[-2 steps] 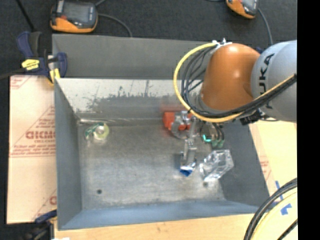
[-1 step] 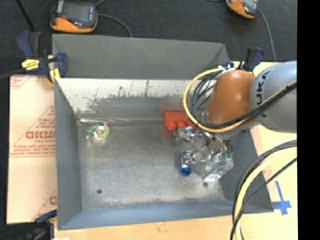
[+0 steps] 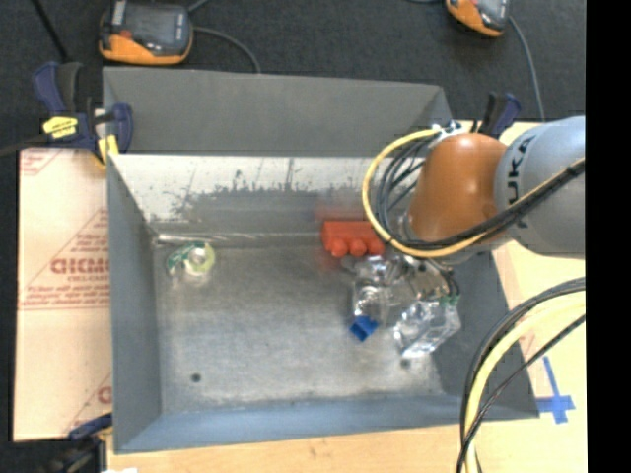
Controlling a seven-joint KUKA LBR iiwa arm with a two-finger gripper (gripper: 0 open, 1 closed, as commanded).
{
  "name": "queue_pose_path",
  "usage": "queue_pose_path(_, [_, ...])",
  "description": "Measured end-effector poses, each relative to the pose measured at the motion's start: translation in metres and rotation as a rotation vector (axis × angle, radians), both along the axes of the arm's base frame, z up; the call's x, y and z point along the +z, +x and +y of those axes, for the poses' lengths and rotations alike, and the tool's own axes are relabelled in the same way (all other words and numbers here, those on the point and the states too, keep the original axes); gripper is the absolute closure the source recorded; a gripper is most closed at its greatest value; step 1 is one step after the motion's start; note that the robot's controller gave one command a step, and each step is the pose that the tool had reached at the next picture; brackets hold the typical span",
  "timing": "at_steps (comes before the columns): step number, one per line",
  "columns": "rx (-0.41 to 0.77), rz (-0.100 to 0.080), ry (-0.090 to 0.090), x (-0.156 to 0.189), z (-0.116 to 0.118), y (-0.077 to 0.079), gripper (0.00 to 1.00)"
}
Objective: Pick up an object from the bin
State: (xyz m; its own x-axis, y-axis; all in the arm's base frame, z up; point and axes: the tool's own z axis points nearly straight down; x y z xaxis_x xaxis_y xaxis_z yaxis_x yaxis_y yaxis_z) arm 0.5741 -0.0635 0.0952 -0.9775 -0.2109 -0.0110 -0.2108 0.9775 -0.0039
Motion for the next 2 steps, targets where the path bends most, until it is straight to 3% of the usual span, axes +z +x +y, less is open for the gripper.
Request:
queue_pose_path(1, [0.008, 0.001, -0.001, 0.103, -0.010, -0.030, 1.00])
queue_pose_path(2, [-0.005, 0.000, -0.002, 0.168, -0.030, -0.018, 1.00])
